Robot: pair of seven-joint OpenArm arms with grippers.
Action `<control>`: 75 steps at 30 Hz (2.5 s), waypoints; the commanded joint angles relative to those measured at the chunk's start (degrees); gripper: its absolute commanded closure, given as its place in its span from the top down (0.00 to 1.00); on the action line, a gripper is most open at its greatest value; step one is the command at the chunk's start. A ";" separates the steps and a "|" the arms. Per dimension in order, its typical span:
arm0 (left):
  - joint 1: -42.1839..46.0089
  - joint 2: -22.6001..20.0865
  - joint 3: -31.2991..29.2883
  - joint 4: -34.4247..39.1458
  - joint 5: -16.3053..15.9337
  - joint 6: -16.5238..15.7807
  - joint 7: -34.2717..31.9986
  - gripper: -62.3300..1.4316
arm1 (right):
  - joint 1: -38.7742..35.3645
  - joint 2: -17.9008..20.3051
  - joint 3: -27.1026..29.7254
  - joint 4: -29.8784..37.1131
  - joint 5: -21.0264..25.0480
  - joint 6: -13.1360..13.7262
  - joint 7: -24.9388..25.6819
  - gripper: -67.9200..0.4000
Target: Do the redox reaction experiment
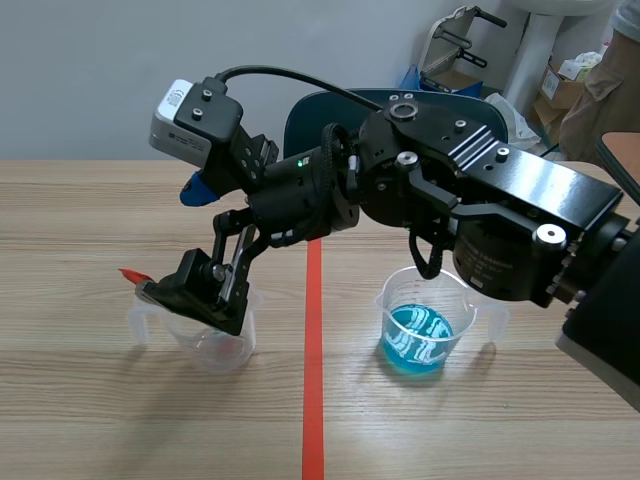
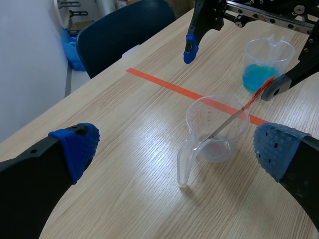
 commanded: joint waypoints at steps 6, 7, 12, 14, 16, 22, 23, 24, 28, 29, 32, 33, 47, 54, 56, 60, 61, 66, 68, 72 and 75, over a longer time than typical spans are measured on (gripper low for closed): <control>-0.79 0.28 -0.90 0.48 -0.57 0.13 -0.83 1.00 | 0.70 -0.66 0.52 0.20 0.63 0.46 0.98 1.00; -0.79 0.28 -0.90 0.48 -0.57 0.13 -0.83 1.00 | 0.70 -0.66 0.52 0.20 0.63 0.46 0.98 1.00; -0.79 0.28 -0.90 0.48 -0.57 0.13 -0.83 1.00 | 0.70 -0.63 0.52 0.22 0.63 0.46 0.98 1.00; -0.79 0.28 -0.90 0.48 -0.57 0.13 -0.83 1.00 | 0.70 -0.63 0.52 0.22 0.66 0.46 0.98 1.00; -0.79 0.28 -0.90 0.48 -0.59 0.13 -0.83 1.00 | 0.70 -0.61 0.52 0.28 0.66 0.46 0.98 1.00; -0.79 0.28 -0.90 0.48 -0.59 0.13 -0.83 1.00 | 0.70 -0.57 0.55 1.90 0.68 0.46 0.87 1.00; -0.79 0.28 -0.90 0.48 -0.59 0.13 -0.83 1.00 | 0.70 -0.44 0.55 2.45 1.07 0.46 0.66 1.00; -0.79 0.28 -0.90 0.48 -0.59 0.13 -0.83 1.00 | 0.70 -0.22 0.55 3.02 1.77 0.46 0.22 1.00; -0.76 0.28 -0.90 0.48 -0.59 0.13 -0.83 1.00 | 0.70 1.66 0.70 6.36 5.11 -0.09 -0.17 1.00; -0.76 0.28 -0.90 0.48 -0.59 0.13 -0.83 1.00 | 0.70 2.27 0.70 7.54 5.88 -0.81 -0.33 1.00; -0.76 0.28 -0.90 0.48 -0.59 0.13 -0.81 1.00 | 0.70 4.13 0.70 11.50 7.37 -2.69 -0.70 1.00; -0.76 0.28 -0.90 0.48 -0.59 0.13 -0.81 1.00 | 0.70 4.79 0.76 12.81 8.09 -3.41 -0.81 1.00; 2.40 1.70 -8.48 -0.68 -0.59 0.09 0.68 1.00 | -9.33 14.56 9.77 25.77 13.31 -10.03 -0.50 1.00; 9.64 9.01 -20.31 -0.28 2.75 0.04 0.63 1.00 | -21.73 20.28 19.08 33.46 13.07 -13.25 1.73 1.00; 11.61 11.87 -23.08 0.28 5.11 0.07 0.66 1.00 | -26.16 21.92 22.29 36.15 12.83 -14.29 2.10 1.00; 14.19 17.44 -26.29 1.95 10.38 0.11 0.61 1.00 | -35.91 24.63 29.18 41.20 10.23 -16.37 4.98 1.00; 14.49 18.80 -26.62 2.51 11.74 0.11 0.63 1.00 | -38.38 25.18 30.93 42.34 10.08 -16.87 5.77 1.00; 14.47 25.31 -26.71 6.25 19.74 0.11 2.23 1.00 | -50.01 26.88 40.17 48.11 10.03 -17.88 7.41 1.00; 14.47 27.76 -26.71 8.39 22.51 0.11 2.69 1.00 | -54.36 27.12 43.76 50.05 10.03 -17.90 7.89 1.00; 14.47 31.93 -26.18 12.61 27.23 0.13 4.35 1.00 | -62.23 27.15 49.83 52.94 10.03 -17.88 9.60 1.00; 14.45 34.05 -24.92 15.32 30.05 0.13 5.29 1.00 | -67.65 27.12 53.35 54.71 10.05 -17.88 11.34 1.00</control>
